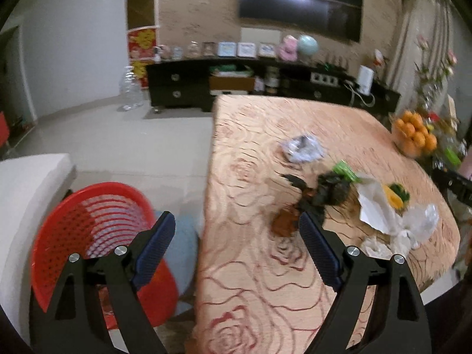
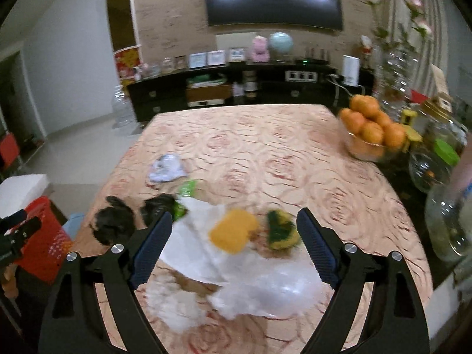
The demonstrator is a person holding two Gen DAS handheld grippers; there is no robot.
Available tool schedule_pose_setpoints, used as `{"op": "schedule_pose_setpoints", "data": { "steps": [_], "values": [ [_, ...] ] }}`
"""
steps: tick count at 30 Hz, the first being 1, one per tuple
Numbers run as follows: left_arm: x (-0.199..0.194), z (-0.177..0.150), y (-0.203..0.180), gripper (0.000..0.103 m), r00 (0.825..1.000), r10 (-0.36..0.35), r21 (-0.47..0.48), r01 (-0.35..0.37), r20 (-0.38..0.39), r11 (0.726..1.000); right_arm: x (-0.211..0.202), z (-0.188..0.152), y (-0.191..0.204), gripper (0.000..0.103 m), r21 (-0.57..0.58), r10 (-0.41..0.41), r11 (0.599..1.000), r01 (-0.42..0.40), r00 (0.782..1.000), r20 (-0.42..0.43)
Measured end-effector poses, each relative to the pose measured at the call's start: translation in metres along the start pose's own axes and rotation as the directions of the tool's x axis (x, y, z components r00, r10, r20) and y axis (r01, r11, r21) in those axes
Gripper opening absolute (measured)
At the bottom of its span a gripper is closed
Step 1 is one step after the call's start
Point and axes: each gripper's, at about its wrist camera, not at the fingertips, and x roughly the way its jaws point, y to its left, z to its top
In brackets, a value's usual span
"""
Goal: Collect trash
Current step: 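Return to the table and grasp the black plastic bag with the left gripper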
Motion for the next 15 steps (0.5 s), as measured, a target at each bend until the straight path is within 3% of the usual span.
{"op": "schedule_pose_setpoints", "data": {
  "steps": [8,15],
  "values": [
    [0.038,0.007,-0.040,0.083,0.996,-0.059,0.067,0.063,-0.065,0.996,-0.003,-0.010,-0.039,0.084,0.097,-0.039,0.995,0.040,0.999,-0.012],
    [0.080,0.013,-0.065,0.083,0.988,-0.089,0.071,0.098,-0.126,0.993,0.000,-0.012,-0.038,0.084,0.101,-0.021,0.995,0.024,0.999,-0.030]
  ]
}}
